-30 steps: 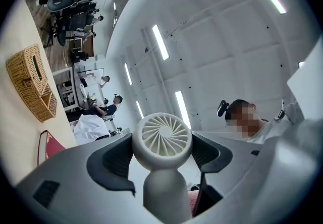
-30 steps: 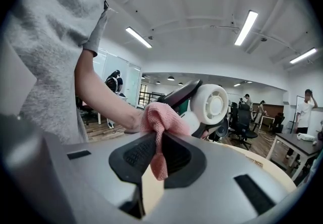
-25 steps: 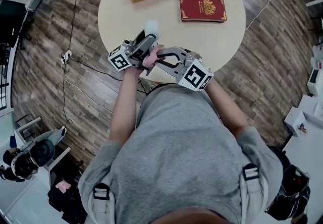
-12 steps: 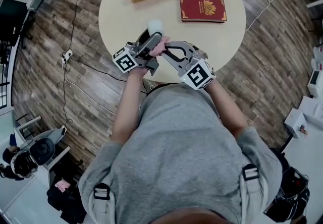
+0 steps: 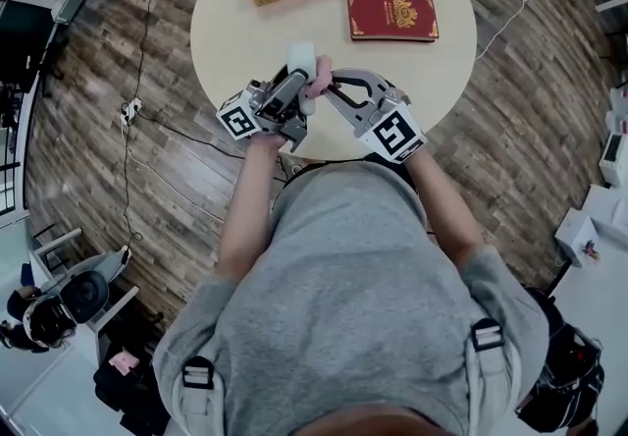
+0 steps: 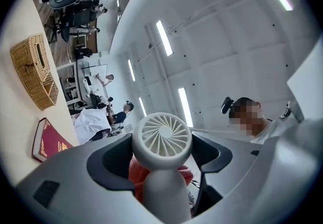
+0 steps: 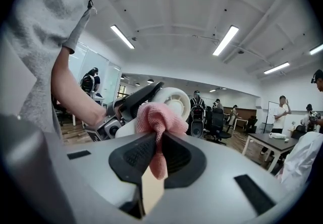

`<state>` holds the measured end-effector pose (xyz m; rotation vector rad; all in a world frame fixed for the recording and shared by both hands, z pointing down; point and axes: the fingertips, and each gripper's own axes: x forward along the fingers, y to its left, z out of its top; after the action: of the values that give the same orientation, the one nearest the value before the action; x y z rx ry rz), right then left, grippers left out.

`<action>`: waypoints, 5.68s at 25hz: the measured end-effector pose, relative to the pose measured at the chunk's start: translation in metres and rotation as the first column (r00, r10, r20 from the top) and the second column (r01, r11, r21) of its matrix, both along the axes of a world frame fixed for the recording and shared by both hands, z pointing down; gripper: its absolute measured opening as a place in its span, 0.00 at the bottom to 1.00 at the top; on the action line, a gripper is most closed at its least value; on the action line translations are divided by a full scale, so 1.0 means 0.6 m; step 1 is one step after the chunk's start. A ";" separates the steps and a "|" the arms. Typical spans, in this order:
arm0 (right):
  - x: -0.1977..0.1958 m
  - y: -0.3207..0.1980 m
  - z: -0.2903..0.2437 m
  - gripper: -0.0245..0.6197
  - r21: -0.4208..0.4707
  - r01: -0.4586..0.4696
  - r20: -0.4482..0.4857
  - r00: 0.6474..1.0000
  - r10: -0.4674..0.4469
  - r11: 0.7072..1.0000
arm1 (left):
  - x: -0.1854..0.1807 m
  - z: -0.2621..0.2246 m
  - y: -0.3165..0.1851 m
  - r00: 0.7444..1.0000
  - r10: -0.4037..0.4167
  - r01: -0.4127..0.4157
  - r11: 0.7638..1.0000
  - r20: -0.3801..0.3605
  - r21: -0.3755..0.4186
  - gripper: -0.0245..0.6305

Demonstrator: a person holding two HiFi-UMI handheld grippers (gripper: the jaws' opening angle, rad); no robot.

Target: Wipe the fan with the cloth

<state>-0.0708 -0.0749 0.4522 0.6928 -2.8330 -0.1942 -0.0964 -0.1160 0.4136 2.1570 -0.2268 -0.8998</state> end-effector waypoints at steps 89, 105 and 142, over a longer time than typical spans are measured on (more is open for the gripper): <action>0.122 -0.101 -0.024 0.10 -0.109 -0.358 0.180 0.910 0.373 0.927 | 0.001 0.003 -0.025 0.977 -0.128 0.127 0.992 0.172 0.020 0.59; 0.132 -0.085 -0.002 0.10 -0.130 -0.368 0.162 0.908 0.386 0.921 | -0.044 0.003 -0.031 0.968 -0.196 0.195 0.980 0.156 0.022 0.59; 0.115 -0.052 0.045 0.10 -0.168 -0.281 0.085 0.951 0.298 0.945 | 0.000 0.098 0.002 0.553 -0.285 0.108 0.956 0.783 0.272 0.59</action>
<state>-0.0020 -0.1064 0.4792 1.1013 -2.7626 0.1148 -0.0963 -0.1148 0.4724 2.6387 -0.8957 0.0781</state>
